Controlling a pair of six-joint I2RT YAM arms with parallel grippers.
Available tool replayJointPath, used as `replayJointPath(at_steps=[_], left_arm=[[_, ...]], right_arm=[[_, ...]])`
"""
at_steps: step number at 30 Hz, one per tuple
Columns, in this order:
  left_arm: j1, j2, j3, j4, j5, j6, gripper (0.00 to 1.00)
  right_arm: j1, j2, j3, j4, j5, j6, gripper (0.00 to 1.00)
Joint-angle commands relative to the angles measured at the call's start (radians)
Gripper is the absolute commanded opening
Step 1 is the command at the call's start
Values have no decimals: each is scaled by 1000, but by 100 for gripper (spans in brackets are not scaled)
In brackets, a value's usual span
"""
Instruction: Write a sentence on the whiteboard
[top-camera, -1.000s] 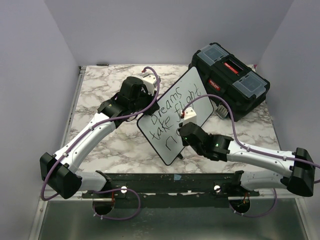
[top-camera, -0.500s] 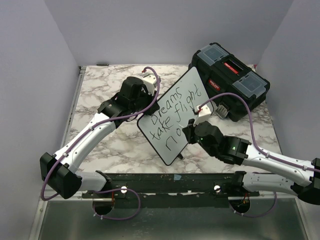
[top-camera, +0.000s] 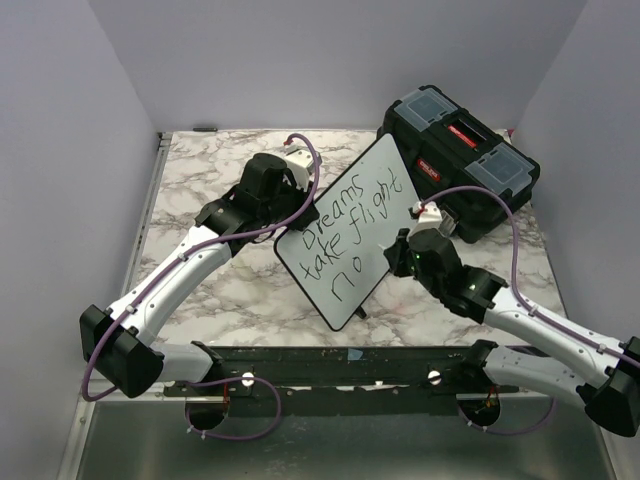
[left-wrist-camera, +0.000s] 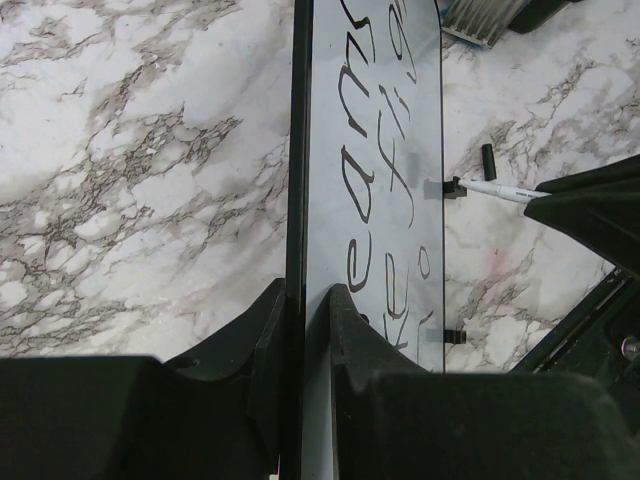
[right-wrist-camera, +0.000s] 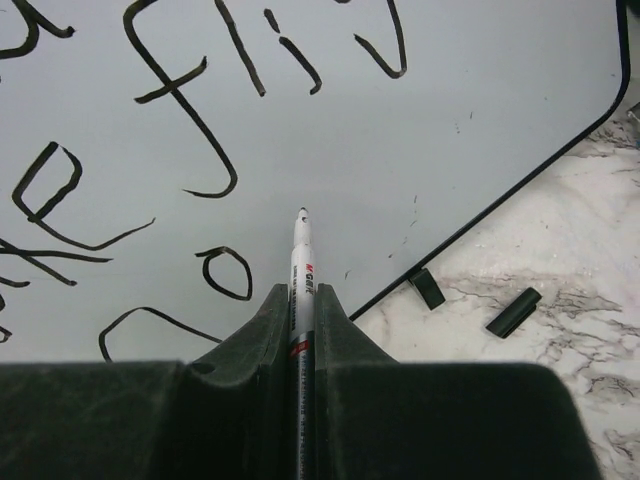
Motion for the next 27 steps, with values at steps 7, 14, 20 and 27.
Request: replayJointPath(at_steps=[7,14,20,27], left_arm=[[-20,34,-50,-175,-69,88,0],[-19,34,-51,-175,-69,87,0],[-20,32,-52,-174,-70,86,0],[-20,32,-53,-174,-69,86,0]], right_arm=[[-59,-12,-50,90,-235,-12,1],[-78,33,-42,123,-262,-22,1],[-92,65,-38,141,-275,-31,1],[-97,83,-57,149,-281,-19,1]])
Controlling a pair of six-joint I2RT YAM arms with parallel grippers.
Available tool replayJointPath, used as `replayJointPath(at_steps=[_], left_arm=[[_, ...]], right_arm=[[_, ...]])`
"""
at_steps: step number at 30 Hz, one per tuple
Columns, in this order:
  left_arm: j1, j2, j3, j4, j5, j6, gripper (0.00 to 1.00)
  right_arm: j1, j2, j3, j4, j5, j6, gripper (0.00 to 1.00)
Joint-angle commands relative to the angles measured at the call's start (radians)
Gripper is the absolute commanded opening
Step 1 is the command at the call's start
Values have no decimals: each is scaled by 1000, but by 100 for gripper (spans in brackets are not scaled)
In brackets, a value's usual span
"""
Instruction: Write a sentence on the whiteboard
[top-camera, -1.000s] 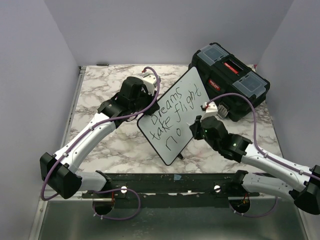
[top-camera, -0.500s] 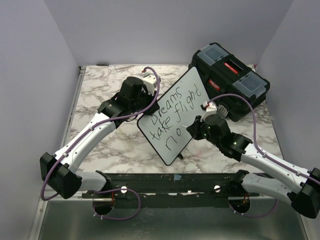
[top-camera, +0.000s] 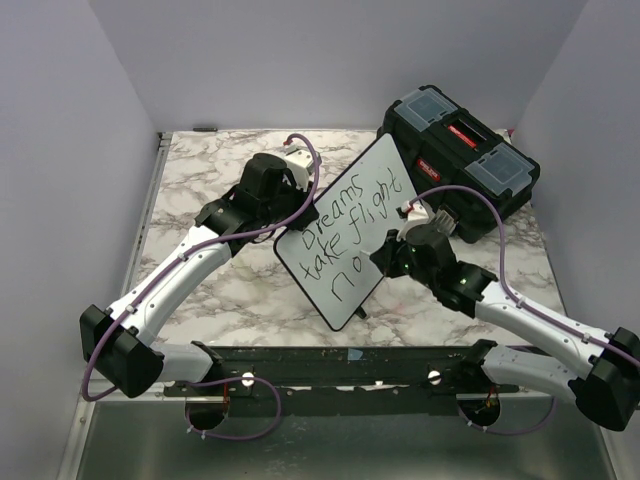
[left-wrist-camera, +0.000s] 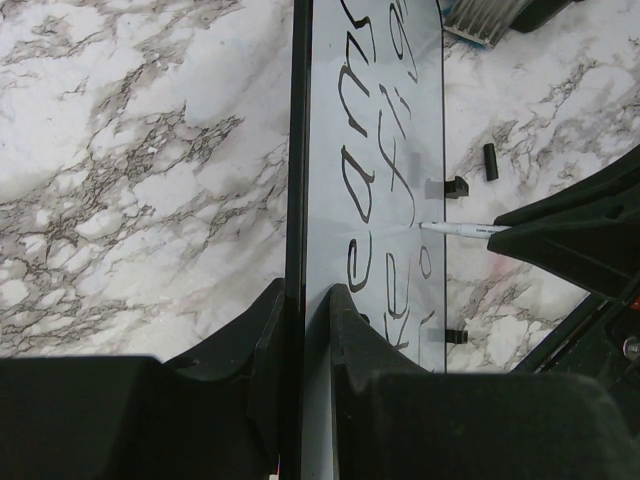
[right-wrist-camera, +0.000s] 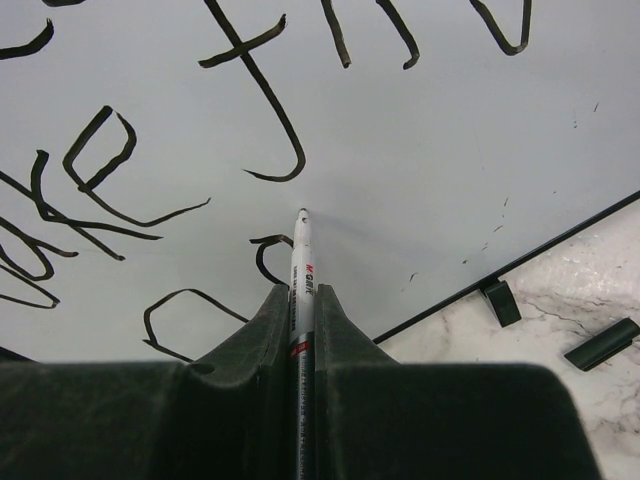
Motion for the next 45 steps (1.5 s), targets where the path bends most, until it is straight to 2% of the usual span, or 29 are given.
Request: replayJointPath(at_steps=[1,23,45], left_arm=[[-19,34,-50,-174,-68,86,0],[-21,40,-49,-174,-71,86,0],[-21,39,-48,-177,-77,86,0]], right_arm=[[-6,14,-25,35,-26,-5,1],[-8,6,-119,-2,1,56,1],[-8,52,-16,-46,67,36,1]])
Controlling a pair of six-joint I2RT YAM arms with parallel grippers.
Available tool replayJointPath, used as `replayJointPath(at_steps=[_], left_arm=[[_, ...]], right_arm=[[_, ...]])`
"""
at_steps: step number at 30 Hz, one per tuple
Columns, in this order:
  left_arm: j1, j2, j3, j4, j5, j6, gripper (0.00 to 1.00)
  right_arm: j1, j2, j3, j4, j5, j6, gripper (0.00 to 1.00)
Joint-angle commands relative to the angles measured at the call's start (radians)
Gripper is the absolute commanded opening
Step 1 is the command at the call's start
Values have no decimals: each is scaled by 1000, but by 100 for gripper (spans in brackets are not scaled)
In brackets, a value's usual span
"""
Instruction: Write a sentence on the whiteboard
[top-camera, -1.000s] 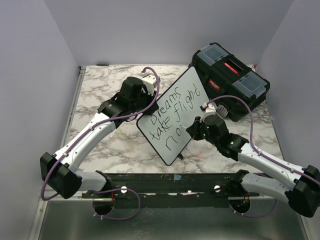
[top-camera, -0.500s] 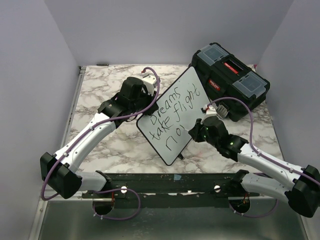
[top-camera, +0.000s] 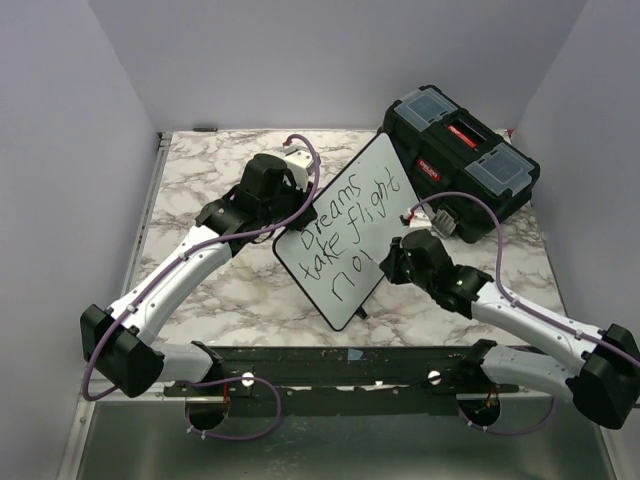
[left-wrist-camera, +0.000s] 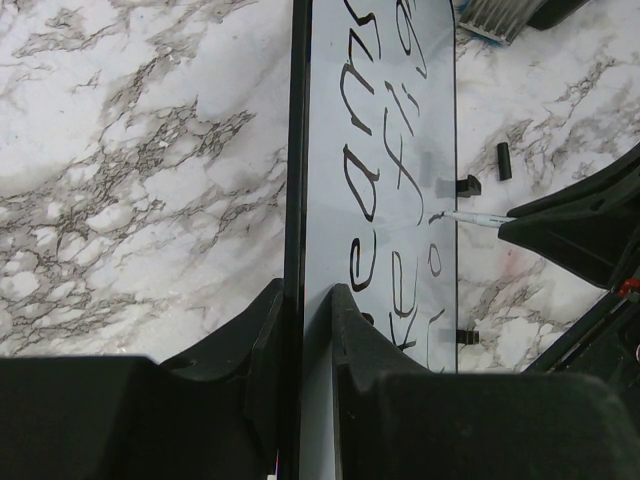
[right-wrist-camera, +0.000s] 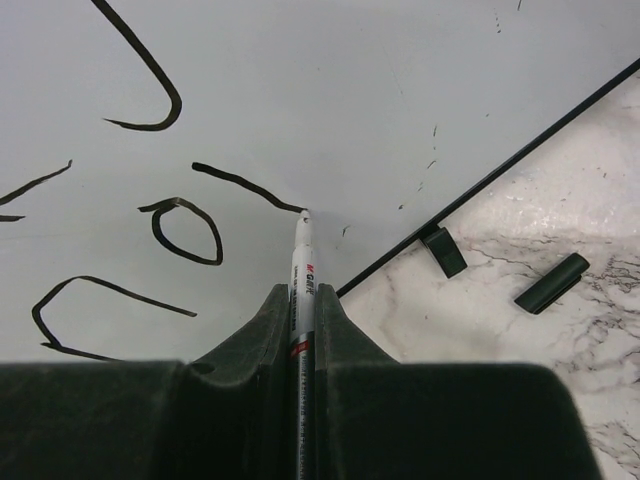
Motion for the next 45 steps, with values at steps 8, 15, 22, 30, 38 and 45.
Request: replayJointPath(at_steps=[8,15,22,30,38,45], left_arm=[[-22,35,-44,-173,-53,83,0],[-23,37,-44,-173,-59,83,0],[-23,35,-44,-174,-60,82,0],[-22,32,-44,-174,-60,84,0],[-22,32,-43,-173,-60,84,0],[-23,32,-42,-174,-60,84,0]], right_arm=[[-1,85,107,17,26,-34,1],[-1,113,159,30,36,-49,1],[-1,139,209,35,45,-63,1],[-1,139,183,38,58,-62,1],[-2,95,95,33,63,-39,1],[-1,77,40,25,89,-32,1]])
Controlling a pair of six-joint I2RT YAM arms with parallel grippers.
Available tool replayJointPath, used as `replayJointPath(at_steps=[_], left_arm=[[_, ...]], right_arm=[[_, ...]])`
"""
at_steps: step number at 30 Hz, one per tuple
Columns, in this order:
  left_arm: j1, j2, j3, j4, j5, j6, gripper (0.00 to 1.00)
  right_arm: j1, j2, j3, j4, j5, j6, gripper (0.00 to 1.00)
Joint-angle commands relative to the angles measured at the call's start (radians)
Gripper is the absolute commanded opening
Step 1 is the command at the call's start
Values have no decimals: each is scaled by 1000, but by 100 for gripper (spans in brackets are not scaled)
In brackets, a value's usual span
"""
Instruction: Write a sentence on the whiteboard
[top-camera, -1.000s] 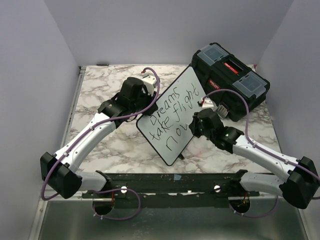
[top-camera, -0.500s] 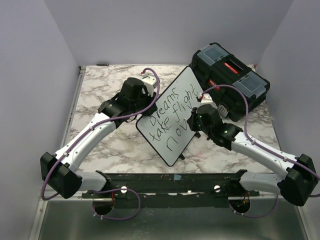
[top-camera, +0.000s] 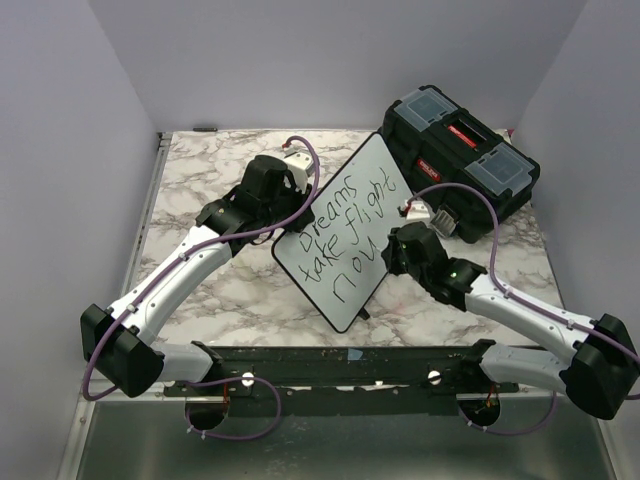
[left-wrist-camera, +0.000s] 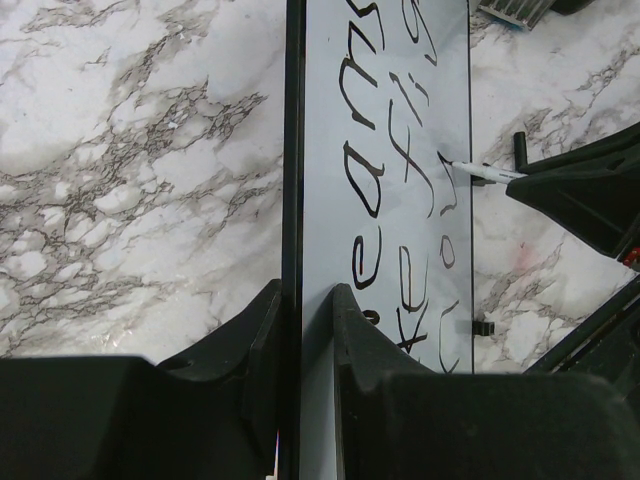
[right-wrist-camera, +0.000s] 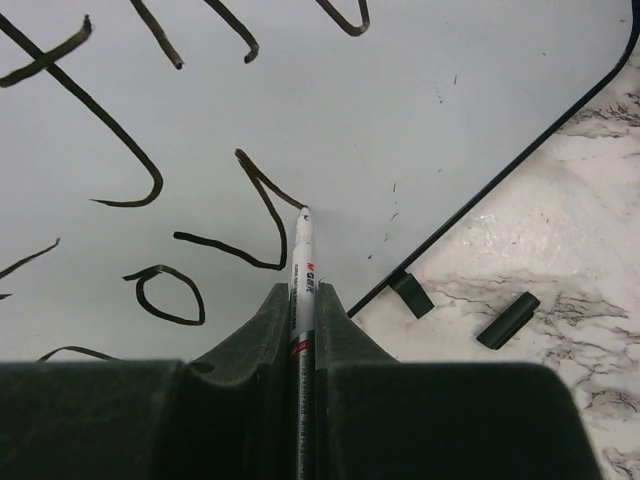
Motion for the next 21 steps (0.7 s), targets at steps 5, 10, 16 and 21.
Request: replayJointPath(at_steps=[5,10,16,21], left_arm=[[-23,30,-41,-145,-37,86,0],[-23,28,-43,-145,-37,85,0],[-23,27,-43,-145,-37,86,0],[-23,27,-43,-145,-36,85,0]], right_arm=[[3,5,-49,1,13,25,1],[3,18,-40,2,29,18,1],[3,36,-24,11,37,10,1],[3,48,4,14,47,-1,1]])
